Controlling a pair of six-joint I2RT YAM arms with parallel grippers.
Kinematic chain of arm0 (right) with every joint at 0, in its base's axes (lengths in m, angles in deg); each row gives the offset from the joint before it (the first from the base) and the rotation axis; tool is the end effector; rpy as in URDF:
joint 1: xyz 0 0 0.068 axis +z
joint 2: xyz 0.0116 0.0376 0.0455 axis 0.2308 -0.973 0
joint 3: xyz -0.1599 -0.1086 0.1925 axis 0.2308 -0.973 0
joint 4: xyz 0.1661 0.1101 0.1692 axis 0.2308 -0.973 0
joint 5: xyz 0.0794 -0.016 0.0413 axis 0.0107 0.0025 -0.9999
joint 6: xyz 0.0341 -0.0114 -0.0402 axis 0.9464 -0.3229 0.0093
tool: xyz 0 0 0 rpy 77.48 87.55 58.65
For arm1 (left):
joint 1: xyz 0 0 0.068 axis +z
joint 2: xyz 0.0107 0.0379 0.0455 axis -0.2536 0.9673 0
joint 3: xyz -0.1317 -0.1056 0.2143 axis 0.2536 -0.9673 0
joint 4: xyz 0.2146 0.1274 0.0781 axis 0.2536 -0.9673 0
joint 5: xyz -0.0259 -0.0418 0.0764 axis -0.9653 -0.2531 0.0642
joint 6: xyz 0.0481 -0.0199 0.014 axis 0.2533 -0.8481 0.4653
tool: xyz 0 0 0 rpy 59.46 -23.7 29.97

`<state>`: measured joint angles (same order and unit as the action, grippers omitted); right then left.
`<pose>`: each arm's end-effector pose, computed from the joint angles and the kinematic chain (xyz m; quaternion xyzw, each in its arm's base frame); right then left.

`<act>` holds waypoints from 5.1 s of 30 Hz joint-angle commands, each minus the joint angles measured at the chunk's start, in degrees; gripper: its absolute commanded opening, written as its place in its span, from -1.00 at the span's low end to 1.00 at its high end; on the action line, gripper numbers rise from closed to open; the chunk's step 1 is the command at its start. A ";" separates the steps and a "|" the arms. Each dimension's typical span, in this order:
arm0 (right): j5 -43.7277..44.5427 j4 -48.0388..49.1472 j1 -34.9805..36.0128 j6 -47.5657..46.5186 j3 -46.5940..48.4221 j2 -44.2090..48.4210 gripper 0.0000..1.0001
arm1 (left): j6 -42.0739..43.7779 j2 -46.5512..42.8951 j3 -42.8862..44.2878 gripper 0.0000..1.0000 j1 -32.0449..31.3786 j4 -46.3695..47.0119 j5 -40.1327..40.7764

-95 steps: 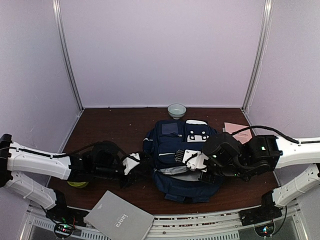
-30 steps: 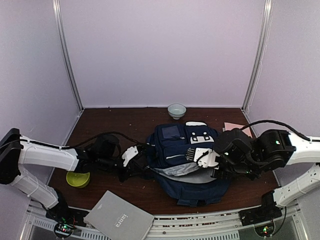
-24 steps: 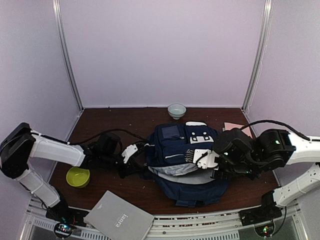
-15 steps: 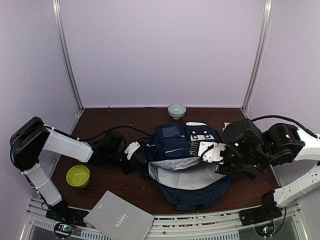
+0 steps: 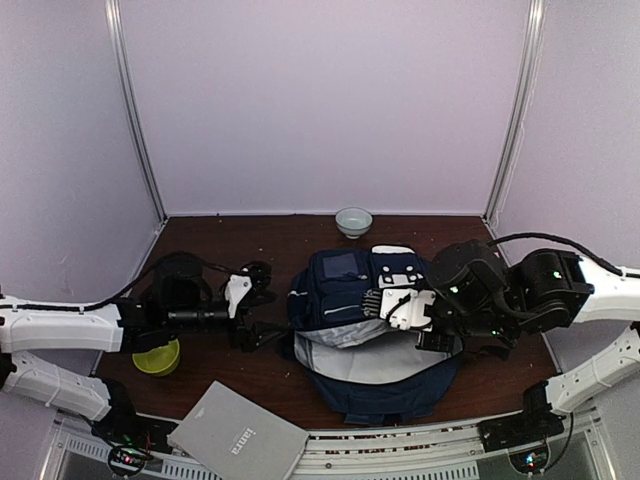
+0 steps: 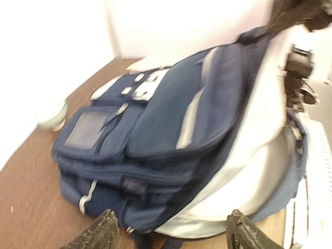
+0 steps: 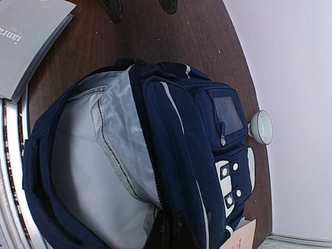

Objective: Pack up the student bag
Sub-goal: Unzip the largest pocket of the student bag, then open the largest pocket of the student bag, then pick up the book from the corner of the board.

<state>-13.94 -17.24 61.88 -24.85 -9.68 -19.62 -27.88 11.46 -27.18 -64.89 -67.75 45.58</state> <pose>0.0708 0.2247 0.3341 -0.6518 0.6452 0.0319 0.3974 0.1518 -0.1977 0.2283 0.4389 0.6869 -0.3344 0.4730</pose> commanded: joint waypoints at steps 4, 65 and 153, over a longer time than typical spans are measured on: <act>-1.80 12.33 -0.68 -0.26 1.64 -0.49 -1.00 | 9.54 -1.91 3.93 0.56 -11.24 -5.22 8.32; -23.11 47.12 -6.90 39.80 -7.73 -18.12 -0.22 | 0.11 -22.06 15.36 -1.00 -6.41 -22.25 42.59; 27.04 -1.72 -52.22 30.54 14.29 -42.92 -1.00 | -4.77 10.92 18.57 -1.00 -3.38 -5.08 34.53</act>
<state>16.68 -17.00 9.66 5.14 5.73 -71.38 -34.43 24.27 -9.24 -70.53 -76.73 76.47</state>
